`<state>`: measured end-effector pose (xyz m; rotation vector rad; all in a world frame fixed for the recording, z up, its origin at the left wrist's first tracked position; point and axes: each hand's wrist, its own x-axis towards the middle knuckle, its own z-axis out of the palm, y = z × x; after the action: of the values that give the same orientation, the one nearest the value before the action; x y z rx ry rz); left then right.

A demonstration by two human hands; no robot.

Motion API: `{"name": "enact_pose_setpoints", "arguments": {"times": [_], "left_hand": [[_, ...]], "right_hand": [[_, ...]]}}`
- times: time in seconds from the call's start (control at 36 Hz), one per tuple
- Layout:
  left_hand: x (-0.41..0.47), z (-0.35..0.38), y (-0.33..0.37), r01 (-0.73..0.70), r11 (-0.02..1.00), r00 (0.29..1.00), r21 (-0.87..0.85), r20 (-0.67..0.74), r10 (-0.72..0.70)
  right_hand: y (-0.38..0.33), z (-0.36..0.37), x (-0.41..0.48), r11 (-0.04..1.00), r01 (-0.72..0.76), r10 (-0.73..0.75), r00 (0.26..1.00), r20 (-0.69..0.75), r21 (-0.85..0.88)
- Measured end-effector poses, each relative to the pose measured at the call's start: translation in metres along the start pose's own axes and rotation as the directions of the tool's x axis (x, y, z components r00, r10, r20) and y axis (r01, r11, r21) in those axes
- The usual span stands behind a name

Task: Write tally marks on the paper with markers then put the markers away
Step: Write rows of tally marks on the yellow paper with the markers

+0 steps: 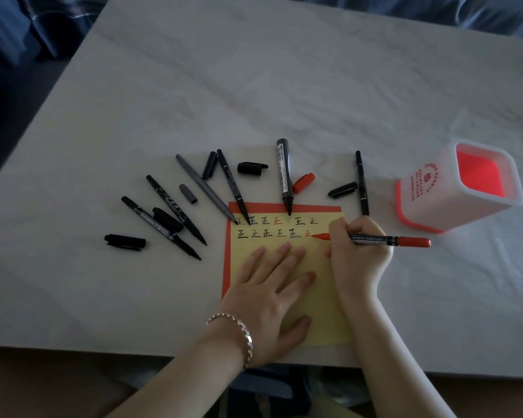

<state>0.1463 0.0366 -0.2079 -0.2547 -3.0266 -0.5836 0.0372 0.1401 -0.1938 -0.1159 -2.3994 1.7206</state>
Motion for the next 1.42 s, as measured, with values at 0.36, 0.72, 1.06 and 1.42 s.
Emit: {"name": "enact_pose_setpoints", "arguments": {"times": [0.36, 0.72, 1.06, 1.42], "left_hand": [[0.001, 0.0, 0.0, 0.007, 0.999, 1.0, 0.033, 0.011, -0.007], [0.0, -0.001, 0.0, 0.011, 0.999, 0.999, 0.041, 0.044, -0.013], [0.0, -0.003, 0.002, 0.014, 0.999, 0.998, 0.052, 0.059, -0.017], [0.0, 0.001, 0.0, 0.008, 0.997, 0.999, 0.08, 0.046, -0.011]], "right_hand": [[-0.011, -0.006, 0.005, 0.977, -0.128, 0.132, 0.991, -0.015, 0.168], [-0.048, -0.037, 0.07, 0.971, -0.132, 0.198, 0.912, 0.359, -0.199], [-0.046, 0.021, 0.077, 0.782, 0.16, 0.16, 0.882, 0.442, -0.602], [-0.017, -0.039, 0.075, 0.844, 0.142, 0.006, 0.962, 0.274, -0.518]]}}
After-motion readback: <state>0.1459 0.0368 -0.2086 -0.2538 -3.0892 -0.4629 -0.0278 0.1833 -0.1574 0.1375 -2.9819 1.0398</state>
